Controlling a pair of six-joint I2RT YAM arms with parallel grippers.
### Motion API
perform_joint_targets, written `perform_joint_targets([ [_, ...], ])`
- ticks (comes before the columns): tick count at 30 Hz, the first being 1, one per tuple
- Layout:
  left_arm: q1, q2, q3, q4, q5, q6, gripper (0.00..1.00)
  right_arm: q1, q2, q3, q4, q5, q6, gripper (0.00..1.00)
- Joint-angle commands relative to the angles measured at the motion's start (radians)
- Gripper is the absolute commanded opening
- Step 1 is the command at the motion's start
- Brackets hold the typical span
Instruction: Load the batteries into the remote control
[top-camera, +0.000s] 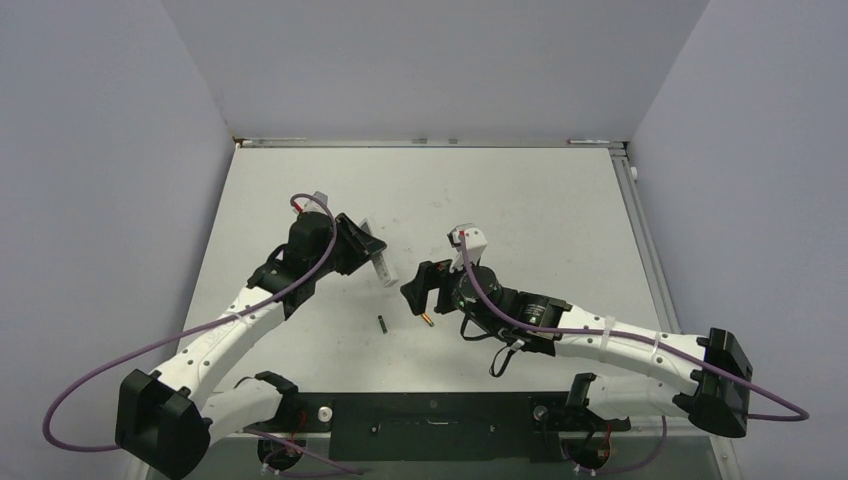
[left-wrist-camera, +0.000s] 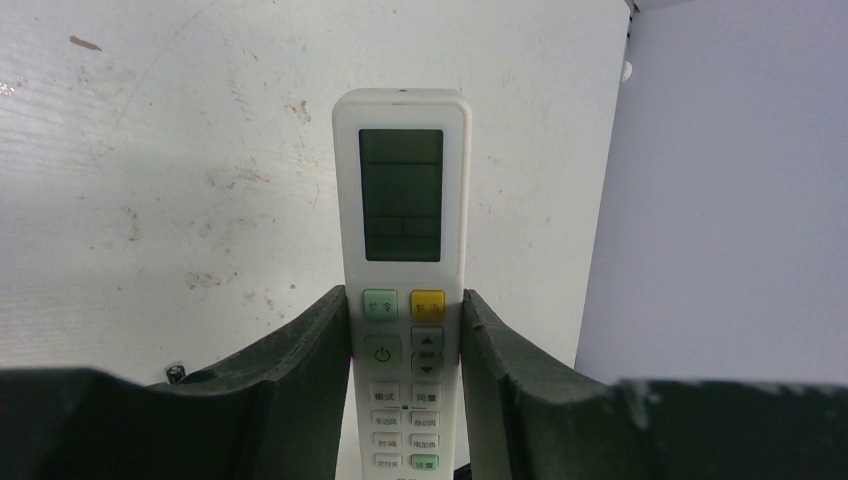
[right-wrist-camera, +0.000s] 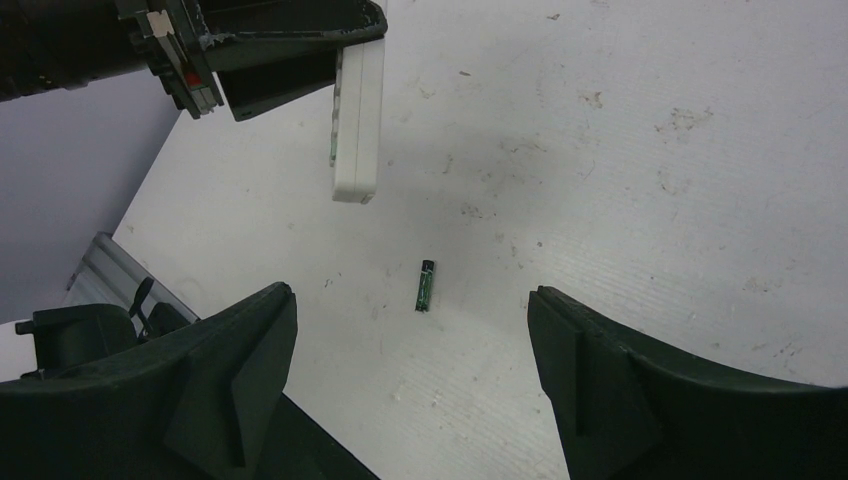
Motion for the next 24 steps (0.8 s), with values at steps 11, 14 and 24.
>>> perform_joint_targets([
  [11, -0.089, -0.064, -0.037, 0.088, -0.039, -0.092, 0.0, 0.012, 0.142, 0.116, 0.132, -0.03, 0.017, 0.82],
  [14, -0.096, -0.075, -0.042, 0.088, -0.039, -0.101, 0.0, 0.012, 0.158, 0.12, 0.139, -0.035, 0.026, 0.81],
  [24, -0.122, -0.106, -0.043, 0.089, -0.038, -0.126, 0.0, 0.012, 0.198, 0.128, 0.15, -0.033, 0.036, 0.72],
])
